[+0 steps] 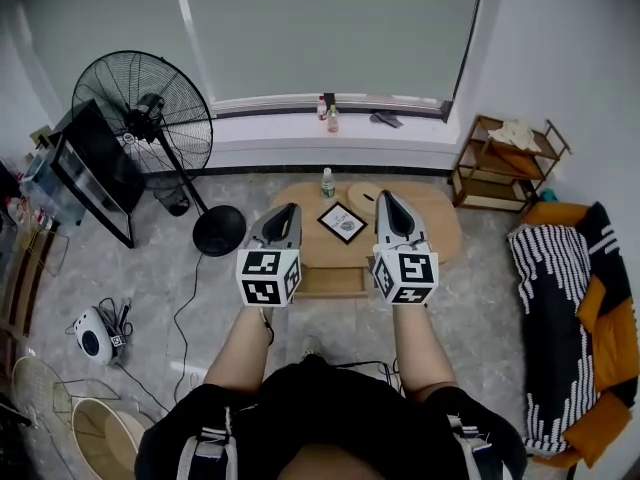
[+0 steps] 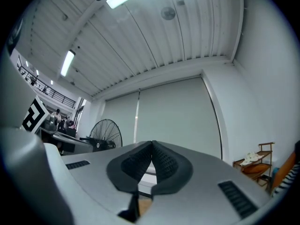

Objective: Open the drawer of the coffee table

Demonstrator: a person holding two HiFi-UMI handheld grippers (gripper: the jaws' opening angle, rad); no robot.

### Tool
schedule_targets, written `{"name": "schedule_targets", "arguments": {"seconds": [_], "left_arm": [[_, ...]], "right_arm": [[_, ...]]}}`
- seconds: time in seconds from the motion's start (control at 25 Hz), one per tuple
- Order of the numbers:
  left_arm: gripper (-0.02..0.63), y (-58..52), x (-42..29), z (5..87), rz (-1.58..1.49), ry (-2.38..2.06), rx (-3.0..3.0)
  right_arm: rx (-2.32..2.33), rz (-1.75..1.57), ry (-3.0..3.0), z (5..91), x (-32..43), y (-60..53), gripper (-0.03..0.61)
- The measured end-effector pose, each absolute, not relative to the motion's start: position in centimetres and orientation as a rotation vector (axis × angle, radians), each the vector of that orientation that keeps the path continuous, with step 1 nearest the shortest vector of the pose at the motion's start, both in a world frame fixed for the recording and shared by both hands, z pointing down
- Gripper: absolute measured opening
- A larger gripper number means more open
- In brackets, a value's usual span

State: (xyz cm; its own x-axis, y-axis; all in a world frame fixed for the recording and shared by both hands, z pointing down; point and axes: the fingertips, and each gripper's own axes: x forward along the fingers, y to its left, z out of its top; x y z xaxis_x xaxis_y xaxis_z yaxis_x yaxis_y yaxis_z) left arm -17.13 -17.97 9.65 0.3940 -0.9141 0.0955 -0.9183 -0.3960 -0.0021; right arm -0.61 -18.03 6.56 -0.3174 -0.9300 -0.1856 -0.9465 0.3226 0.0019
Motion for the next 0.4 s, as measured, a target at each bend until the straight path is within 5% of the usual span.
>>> {"name": "schedule_targets", "arguments": {"seconds": [0.4], "left_arm": [[0.034,-17.1,-16.2,9.9,0.189,-1.742,2.601]], "right_arm": [[-1.739,0.145,2.424,7.1,0.7,-17.3,0.011]]}}
